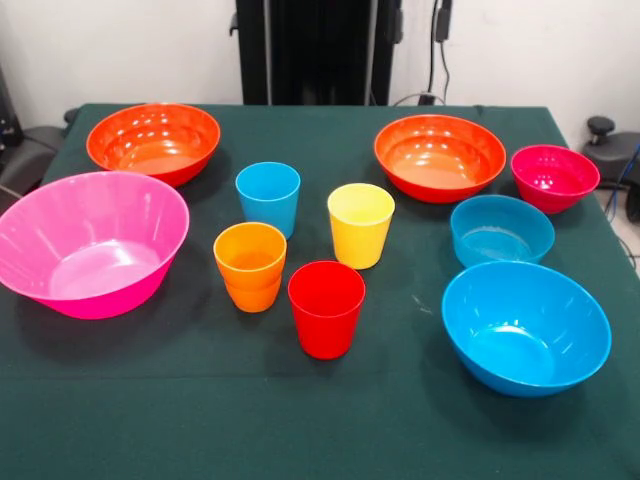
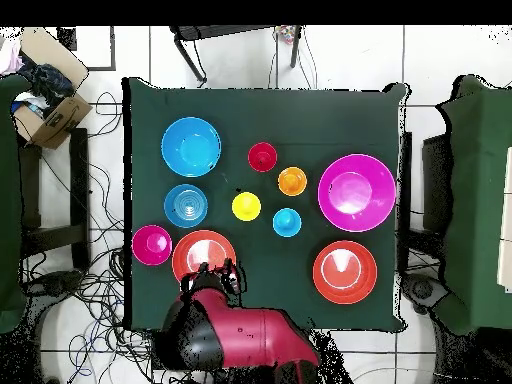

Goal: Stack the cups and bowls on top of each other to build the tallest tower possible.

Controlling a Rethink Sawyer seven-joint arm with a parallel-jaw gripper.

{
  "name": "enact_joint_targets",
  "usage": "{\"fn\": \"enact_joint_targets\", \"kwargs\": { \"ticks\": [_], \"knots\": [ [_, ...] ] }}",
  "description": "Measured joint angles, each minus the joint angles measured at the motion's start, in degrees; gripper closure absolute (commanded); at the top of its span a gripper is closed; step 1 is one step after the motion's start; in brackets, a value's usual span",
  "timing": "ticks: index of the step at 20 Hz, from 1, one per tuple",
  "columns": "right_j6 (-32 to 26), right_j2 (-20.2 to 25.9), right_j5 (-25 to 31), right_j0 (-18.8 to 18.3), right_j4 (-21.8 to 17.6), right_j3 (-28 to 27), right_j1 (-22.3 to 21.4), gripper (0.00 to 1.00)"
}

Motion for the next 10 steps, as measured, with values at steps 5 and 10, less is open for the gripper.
{"fn": "enact_joint_targets", "kwargs": {
  "ticks": [5, 10],
  "knots": [
    [0.0, 2.3, 0.0, -4.1, -5.1, -1.3, 1.7, 0.0],
    [0.0, 3.6, 0.0, -6.8, -10.4, -3.8, 4.3, 0.0]
  ]
}}
